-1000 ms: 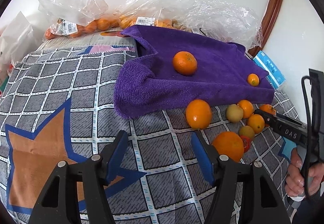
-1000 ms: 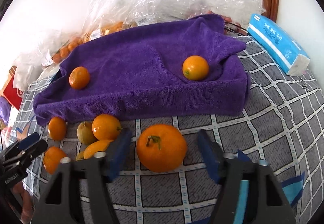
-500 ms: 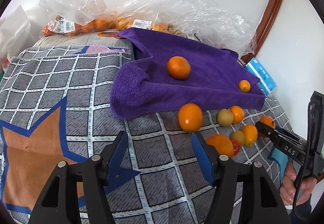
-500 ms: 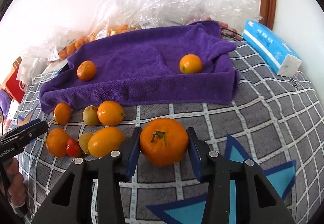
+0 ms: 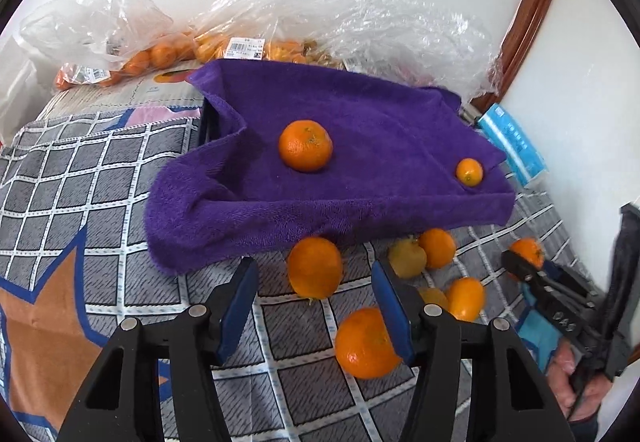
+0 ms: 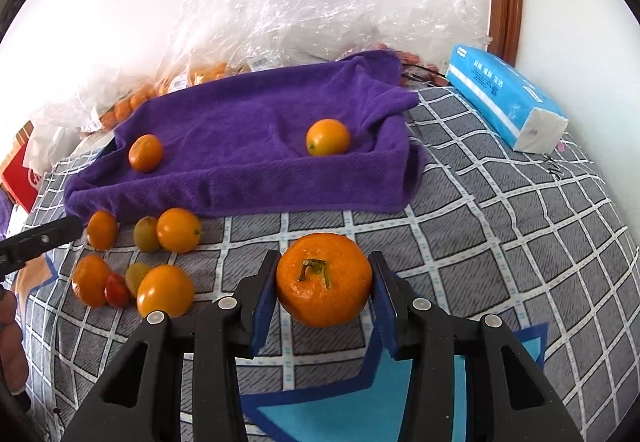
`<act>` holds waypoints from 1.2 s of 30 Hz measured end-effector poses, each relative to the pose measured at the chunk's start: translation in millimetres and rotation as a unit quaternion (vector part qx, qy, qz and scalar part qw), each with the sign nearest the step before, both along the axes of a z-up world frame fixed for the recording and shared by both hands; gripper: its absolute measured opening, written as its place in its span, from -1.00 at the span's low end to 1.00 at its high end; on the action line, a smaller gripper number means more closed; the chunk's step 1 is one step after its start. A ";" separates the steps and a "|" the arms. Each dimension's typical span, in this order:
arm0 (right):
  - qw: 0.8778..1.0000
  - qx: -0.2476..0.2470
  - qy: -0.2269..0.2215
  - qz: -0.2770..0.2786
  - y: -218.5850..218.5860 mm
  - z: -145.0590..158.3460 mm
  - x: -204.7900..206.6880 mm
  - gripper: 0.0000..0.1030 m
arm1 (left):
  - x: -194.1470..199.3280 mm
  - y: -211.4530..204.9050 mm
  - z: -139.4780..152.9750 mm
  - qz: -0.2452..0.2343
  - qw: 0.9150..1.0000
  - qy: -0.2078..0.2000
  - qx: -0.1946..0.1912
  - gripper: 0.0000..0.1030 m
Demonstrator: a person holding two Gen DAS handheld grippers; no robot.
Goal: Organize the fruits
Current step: 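Grasp an orange with the left gripper while the right gripper lifts the tangerine, then carry both held fruits over the purple towel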
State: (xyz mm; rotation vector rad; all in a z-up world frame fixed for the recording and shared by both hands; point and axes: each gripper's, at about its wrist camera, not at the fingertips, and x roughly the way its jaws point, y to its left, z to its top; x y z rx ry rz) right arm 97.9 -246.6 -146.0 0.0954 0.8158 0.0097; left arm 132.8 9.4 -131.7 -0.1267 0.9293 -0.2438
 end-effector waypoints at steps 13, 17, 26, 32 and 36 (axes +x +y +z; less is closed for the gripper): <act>0.999 0.002 0.000 0.032 1.5 -3.8 1.3 -0.15 | 2.1 -1.6 -17.0 -0.008 1.000 -0.020 -0.004 -0.41; 0.999 -0.018 -0.001 0.032 8.8 -4.4 0.0 -0.15 | 2.4 8.2 -18.1 0.000 0.999 -0.018 -0.040 -0.41; 1.000 -0.005 -0.020 0.023 3.3 0.6 -5.1 -0.15 | -16.8 8.0 -2.3 0.006 0.995 -0.084 -0.052 -0.41; 0.999 -0.004 -0.038 0.006 -0.2 6.1 -10.5 -0.15 | -30.7 0.0 11.9 -0.011 0.990 -0.133 -0.043 -0.41; 0.999 -0.017 -0.035 0.001 3.3 6.4 -9.5 -0.15 | -35.3 -3.9 16.8 -0.010 0.989 -0.147 -0.030 -0.41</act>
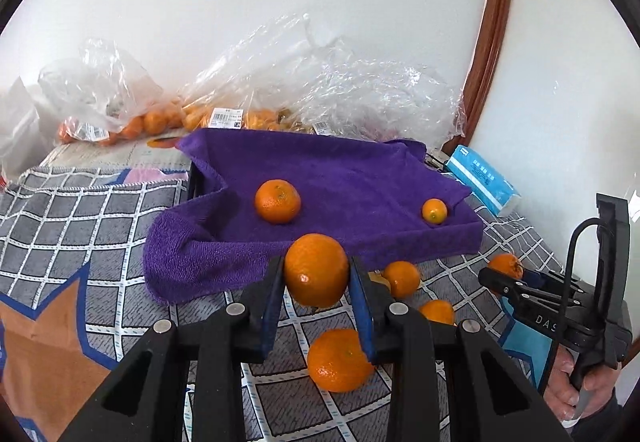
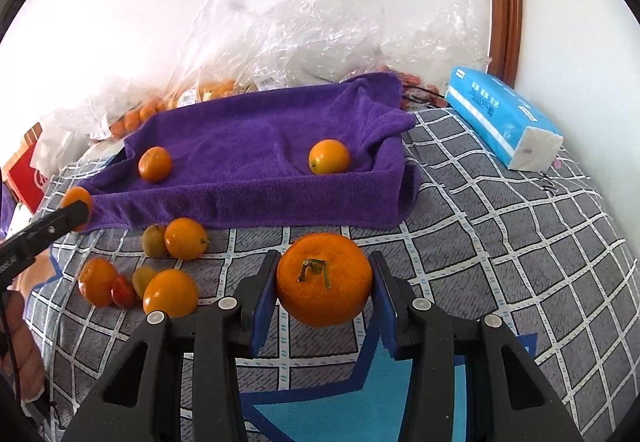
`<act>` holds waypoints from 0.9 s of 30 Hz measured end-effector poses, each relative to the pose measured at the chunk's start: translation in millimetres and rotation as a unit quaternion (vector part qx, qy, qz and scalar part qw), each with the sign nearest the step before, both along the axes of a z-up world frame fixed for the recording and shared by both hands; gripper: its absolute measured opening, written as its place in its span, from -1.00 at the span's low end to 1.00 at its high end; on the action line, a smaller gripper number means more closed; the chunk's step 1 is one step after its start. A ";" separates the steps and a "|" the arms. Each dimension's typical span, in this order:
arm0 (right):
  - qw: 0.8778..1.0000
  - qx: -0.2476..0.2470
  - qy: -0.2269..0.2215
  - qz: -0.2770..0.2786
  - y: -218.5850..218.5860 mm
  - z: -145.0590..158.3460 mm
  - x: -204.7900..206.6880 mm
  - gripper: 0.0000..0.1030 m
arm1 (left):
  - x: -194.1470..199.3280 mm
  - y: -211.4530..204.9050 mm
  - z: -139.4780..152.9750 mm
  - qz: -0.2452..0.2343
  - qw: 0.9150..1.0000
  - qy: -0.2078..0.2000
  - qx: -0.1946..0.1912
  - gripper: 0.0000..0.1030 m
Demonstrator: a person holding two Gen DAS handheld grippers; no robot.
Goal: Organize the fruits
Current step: 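Carry both held fruits over the purple towel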
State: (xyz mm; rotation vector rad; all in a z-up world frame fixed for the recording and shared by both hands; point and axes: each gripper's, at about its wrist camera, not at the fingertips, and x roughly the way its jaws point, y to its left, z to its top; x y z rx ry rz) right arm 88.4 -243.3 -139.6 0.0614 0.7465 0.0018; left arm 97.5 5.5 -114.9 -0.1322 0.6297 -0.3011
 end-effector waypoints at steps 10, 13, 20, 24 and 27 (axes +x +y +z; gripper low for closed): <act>1.000 -0.006 0.006 -0.006 8.2 -1.0 -3.7 -0.15 | 1.5 9.6 2.6 0.030 1.000 0.005 -0.001 -0.41; 1.000 -0.006 0.007 -0.010 10.4 0.0 -4.6 -0.15 | 1.2 13.9 3.7 0.040 0.999 0.008 -0.003 -0.41; 1.000 -0.002 -0.007 -0.008 16.6 16.4 -2.7 -0.15 | 1.3 19.7 23.0 0.054 0.999 0.007 -0.002 -0.41; 1.000 -0.007 -0.023 0.002 24.5 30.4 2.9 -0.15 | 0.9 22.6 40.8 0.069 0.997 -0.005 0.017 -0.42; 0.999 -0.014 -0.038 0.008 31.1 40.9 12.4 -0.15 | 5.2 22.7 54.9 0.072 0.997 -0.025 0.030 -0.42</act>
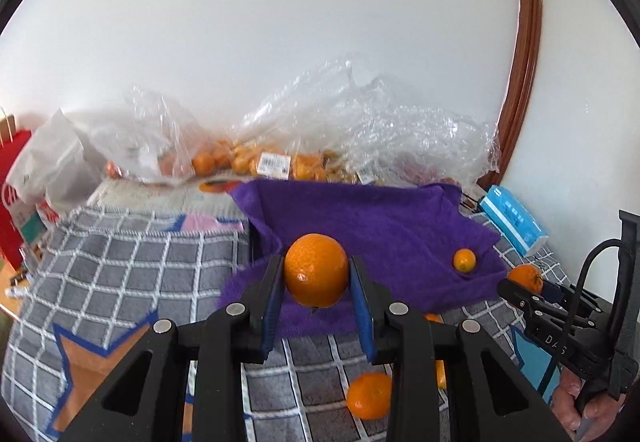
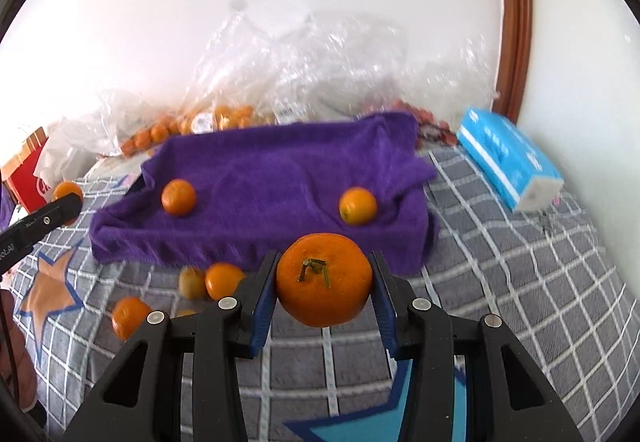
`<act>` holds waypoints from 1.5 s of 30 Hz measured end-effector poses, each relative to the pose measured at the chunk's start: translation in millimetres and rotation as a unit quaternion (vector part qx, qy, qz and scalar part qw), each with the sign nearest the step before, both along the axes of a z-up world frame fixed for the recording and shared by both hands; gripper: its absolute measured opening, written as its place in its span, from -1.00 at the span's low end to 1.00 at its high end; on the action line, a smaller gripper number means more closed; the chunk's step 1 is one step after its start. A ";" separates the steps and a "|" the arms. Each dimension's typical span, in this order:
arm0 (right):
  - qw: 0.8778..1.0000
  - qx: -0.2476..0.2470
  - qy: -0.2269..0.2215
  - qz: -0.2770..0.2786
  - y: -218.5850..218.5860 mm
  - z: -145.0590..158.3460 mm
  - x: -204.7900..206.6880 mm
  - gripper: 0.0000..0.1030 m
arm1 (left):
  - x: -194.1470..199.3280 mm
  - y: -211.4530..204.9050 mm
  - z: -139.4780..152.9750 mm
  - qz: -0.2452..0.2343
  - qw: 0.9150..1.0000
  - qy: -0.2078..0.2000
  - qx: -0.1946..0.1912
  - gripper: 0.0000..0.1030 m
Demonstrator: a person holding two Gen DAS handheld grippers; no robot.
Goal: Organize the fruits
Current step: 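Carry both held fruits over the purple towel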
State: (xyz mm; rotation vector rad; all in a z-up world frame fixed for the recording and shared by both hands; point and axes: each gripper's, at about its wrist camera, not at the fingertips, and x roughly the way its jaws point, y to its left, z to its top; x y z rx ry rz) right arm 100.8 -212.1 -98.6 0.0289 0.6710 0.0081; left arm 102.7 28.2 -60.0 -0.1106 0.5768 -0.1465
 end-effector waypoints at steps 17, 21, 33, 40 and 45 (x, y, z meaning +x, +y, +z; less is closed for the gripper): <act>0.999 0.017 -0.048 0.006 13.6 26.5 68.6 -0.15 | 57.7 19.2 1.6 0.049 0.999 -0.014 -0.015 -0.41; 0.999 0.020 -0.047 0.004 14.0 10.8 76.1 -0.15 | 61.9 26.5 -11.7 0.060 0.998 -0.006 -0.018 -0.41; 0.999 0.039 -0.030 -0.007 -6.8 -10.3 82.8 -0.15 | 70.9 21.0 -32.2 0.049 0.998 0.008 -0.029 -0.41; 0.999 0.037 -0.019 0.007 -3.1 -16.0 86.5 -0.15 | 77.2 28.7 -41.0 0.048 0.997 0.028 -0.059 -0.41; 0.999 0.027 -0.002 0.019 5.0 -25.1 88.2 -0.15 | 75.1 23.1 -40.1 0.044 0.998 0.020 -0.045 -0.41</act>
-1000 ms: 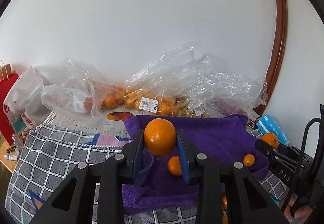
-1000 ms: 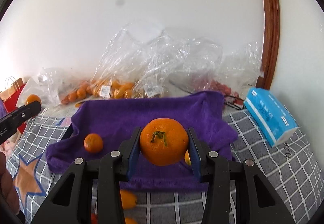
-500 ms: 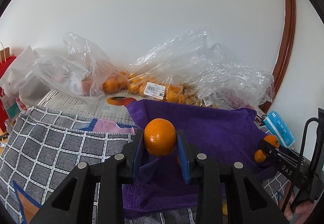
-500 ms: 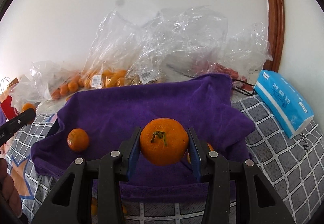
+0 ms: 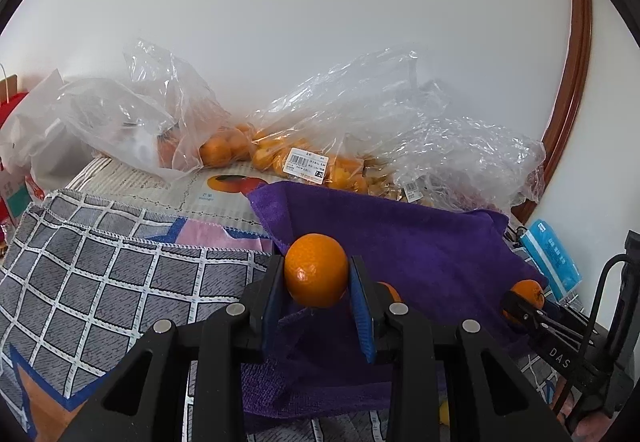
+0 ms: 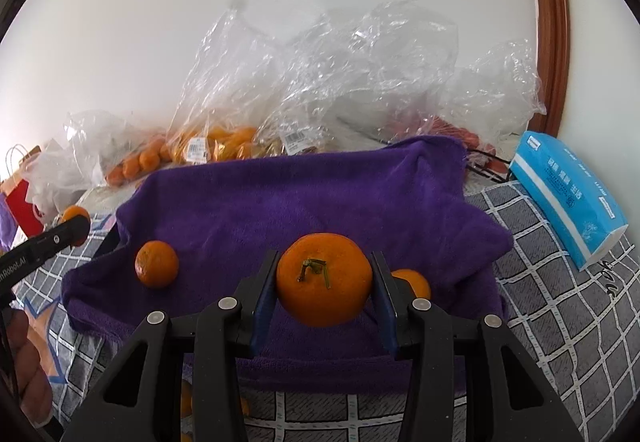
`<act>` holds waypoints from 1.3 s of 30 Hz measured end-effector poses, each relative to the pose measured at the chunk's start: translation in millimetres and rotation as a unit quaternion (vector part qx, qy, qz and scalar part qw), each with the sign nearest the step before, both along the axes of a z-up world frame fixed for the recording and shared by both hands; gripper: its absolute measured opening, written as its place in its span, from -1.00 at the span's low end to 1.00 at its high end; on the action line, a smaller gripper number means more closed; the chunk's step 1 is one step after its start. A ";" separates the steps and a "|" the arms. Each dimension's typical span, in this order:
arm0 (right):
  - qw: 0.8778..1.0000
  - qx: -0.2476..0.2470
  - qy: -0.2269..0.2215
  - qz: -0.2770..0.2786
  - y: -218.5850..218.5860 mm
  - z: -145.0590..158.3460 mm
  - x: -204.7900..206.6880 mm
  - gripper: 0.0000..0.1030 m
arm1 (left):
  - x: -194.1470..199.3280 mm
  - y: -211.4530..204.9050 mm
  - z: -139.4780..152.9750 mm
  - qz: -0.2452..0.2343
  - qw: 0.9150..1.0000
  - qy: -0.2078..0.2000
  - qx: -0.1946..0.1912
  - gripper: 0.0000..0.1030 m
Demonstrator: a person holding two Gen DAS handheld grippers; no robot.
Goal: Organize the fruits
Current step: 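Carry both held fruits over the purple towel, then open the right gripper onto the towel while the left gripper lowers and releases its orange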
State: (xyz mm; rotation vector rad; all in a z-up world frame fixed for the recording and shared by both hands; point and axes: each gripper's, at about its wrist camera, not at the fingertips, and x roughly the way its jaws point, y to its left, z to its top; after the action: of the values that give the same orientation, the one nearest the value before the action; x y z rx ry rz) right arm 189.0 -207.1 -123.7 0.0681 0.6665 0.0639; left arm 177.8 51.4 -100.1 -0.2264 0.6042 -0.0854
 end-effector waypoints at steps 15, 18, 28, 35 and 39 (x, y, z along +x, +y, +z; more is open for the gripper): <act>0.999 0.018 0.035 -0.009 -3.7 -9.9 6.3 -0.15 | 3.7 -7.4 -9.7 -0.031 0.999 0.027 -0.021 -0.41; 0.999 0.019 0.042 -0.010 -3.8 -11.8 7.9 -0.14 | 4.8 -8.1 -10.3 -0.034 0.999 0.032 -0.023 -0.41; 1.000 0.003 0.026 -0.005 1.5 -7.6 3.2 -0.12 | 13.3 -1.3 -18.3 -0.051 0.994 0.071 -0.070 -0.41; 1.000 0.014 0.012 -0.010 -2.1 -1.9 -0.6 -0.02 | 14.7 -2.7 -21.3 -0.061 0.991 0.088 -0.079 -0.41; 1.000 0.028 0.003 -0.014 -5.0 2.1 -3.8 0.08 | 15.8 -7.4 -23.1 -0.063 0.992 0.094 -0.063 -0.41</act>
State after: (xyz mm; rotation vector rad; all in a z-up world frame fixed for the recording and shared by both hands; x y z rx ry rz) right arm 185.2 -212.1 -121.7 0.1309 0.6689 0.0553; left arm 193.7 44.0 -123.2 -0.3218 0.8013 -0.2265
